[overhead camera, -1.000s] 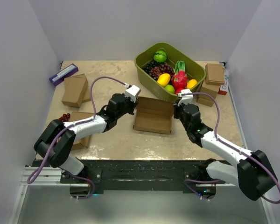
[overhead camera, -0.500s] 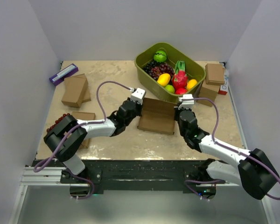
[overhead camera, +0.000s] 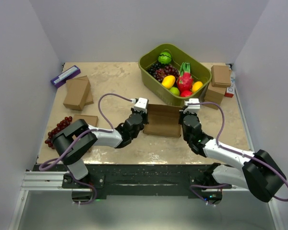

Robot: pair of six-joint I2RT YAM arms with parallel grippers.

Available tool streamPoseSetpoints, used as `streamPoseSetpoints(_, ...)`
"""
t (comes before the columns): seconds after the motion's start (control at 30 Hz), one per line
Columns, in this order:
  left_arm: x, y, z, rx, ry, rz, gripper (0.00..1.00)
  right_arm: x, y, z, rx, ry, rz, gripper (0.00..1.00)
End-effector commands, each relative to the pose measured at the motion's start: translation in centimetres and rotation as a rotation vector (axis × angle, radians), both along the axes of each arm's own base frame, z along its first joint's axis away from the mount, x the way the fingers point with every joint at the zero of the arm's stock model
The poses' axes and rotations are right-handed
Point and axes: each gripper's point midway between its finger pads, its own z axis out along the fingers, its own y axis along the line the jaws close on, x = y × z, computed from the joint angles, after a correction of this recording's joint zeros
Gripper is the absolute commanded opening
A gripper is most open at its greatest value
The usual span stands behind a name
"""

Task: Fold the paper box

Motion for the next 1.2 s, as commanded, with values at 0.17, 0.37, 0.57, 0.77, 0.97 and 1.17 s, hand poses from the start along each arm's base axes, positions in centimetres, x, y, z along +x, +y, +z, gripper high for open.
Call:
streamPoseSetpoints(0.17, -4.6, -6.2, -2.3, -0.120, 0.108, -0.213, 0.00, -0.4, 3.7, 0.6, 0.087, -0.024, 0.122, 0.00)
streamPoseSetpoints(0.37, -6.0, -4.7, -4.9, -0.083, 0.150, -0.196, 0.00, -0.5, 3.6, 0.7, 0.100, -0.020, 0.118, 0.00)
streamPoseSetpoints(0.57, -6.5, -3.0, -6.3, 0.019, 0.133, -0.129, 0.00, -1.1, 3.8, 1.6, 0.124, 0.010, 0.134, 0.20)
streamPoseSetpoints(0.77, -6.8, -1.4, -7.3, 0.158, 0.083, -0.048, 0.00, -3.1, 4.3, 2.5, 0.177, 0.102, 0.194, 0.63)
streamPoseSetpoints(0.97, -6.9, -0.5, -8.2, 0.221, 0.078, -0.007, 0.00, -6.4, 3.7, 2.8, 0.227, 0.190, 0.255, 0.79)
streamPoseSetpoints(1.17, -7.0, 0.7, -8.4, 0.287, 0.052, 0.013, 0.00, -9.0, 2.9, 5.8, 0.294, 0.177, 0.309, 0.74)
